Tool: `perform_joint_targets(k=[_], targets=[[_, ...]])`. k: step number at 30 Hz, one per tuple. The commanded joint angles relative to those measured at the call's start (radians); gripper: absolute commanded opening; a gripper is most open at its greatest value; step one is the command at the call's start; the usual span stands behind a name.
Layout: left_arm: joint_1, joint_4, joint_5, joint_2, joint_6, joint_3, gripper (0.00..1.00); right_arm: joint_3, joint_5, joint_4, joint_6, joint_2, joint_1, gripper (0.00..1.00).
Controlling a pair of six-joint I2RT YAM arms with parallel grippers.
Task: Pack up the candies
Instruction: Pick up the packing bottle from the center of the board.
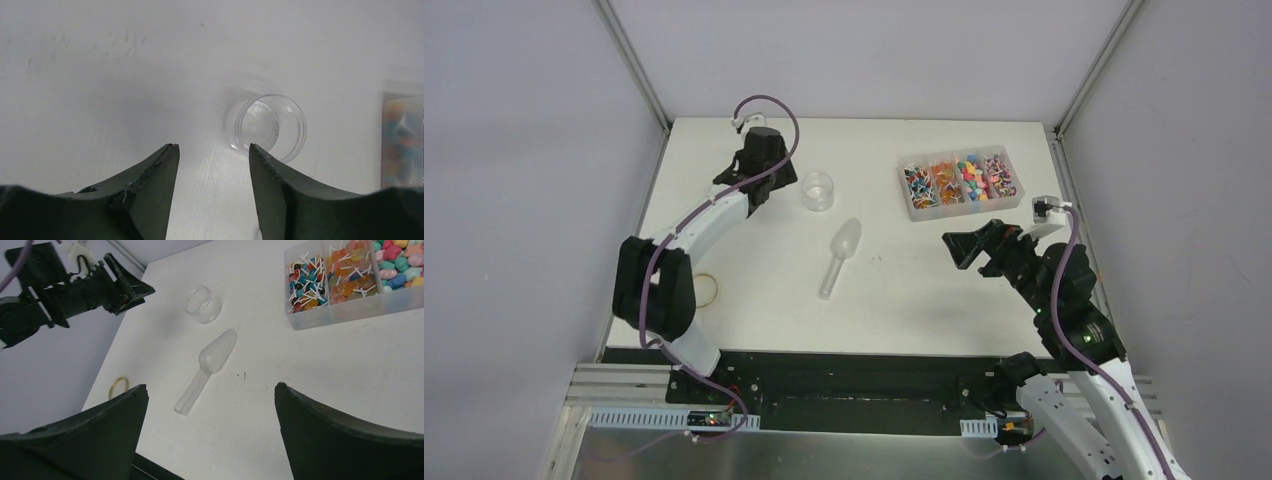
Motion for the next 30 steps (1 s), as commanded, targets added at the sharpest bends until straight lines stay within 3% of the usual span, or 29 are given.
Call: perform_joint_targets(k=[1, 5, 13, 26, 30], targets=[[-0.002, 0.079, 0.044, 0.125, -0.043, 0.094, 0.53, -0.005, -0.044, 0.042, -0.025, -0.044, 0.003, 1.00], [-0.002, 0.096, 0.076, 0.219, -0.047, 0.137, 0.44, -0.007, -0.049, 0.033, -0.024, -0.065, 0.003, 1.00], [-0.002, 0.142, 0.163, 0.307, -0.031, 0.152, 0.39, -0.017, -0.038, 0.018, -0.030, -0.085, 0.004, 1.00], [-0.002, 0.157, 0.190, 0.357, 0.031, 0.160, 0.27, -0.017, -0.040, 0.018, -0.028, -0.074, 0.003, 1.00], [-0.002, 0.154, 0.198, 0.360, 0.046, 0.162, 0.16, -0.016, -0.040, 0.017, -0.024, -0.073, 0.003, 1.00]])
